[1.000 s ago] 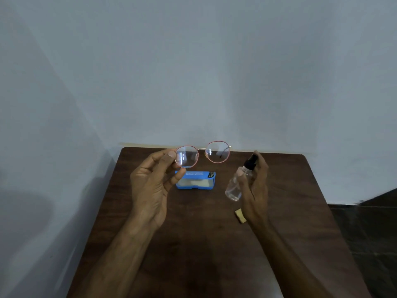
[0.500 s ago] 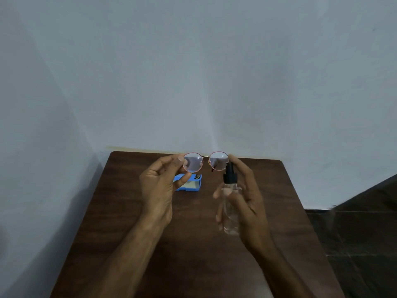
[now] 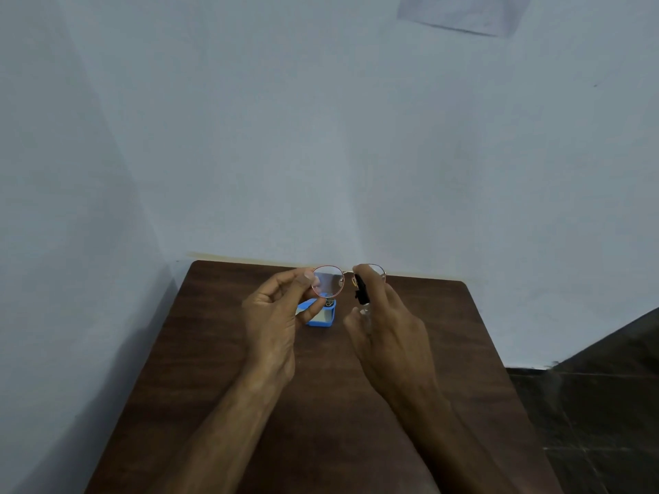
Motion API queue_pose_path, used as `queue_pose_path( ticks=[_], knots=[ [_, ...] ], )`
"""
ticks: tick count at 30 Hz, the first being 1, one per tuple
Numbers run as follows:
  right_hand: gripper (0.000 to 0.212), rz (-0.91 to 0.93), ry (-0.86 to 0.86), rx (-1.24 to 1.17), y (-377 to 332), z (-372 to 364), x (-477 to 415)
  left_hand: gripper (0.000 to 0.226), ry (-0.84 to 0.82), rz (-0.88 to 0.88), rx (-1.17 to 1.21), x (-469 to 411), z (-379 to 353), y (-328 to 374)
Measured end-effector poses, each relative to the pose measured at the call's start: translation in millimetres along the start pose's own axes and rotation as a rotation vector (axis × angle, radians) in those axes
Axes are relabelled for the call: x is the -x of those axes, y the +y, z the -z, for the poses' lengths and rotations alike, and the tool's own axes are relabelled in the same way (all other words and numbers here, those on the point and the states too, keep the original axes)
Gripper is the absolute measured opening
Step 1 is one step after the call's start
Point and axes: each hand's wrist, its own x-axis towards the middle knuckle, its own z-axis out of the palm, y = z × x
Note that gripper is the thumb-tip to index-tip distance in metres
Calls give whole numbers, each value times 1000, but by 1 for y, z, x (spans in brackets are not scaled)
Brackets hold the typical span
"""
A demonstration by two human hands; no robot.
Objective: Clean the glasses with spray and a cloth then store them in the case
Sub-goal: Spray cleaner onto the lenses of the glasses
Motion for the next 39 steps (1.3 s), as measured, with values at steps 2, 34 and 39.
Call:
queue_pose_path(
  ticks=[2,34,39],
  knots=[
    [50,7,13,10,0,-1,-1,16,6,3,3,0,1,0],
    [64,-64,225,83,40,-5,-9,12,-20,72,48,-10,5,1],
    [65,-110,265,78,46,-9,-12,9,-21,71,37,-12,1,3]
  ],
)
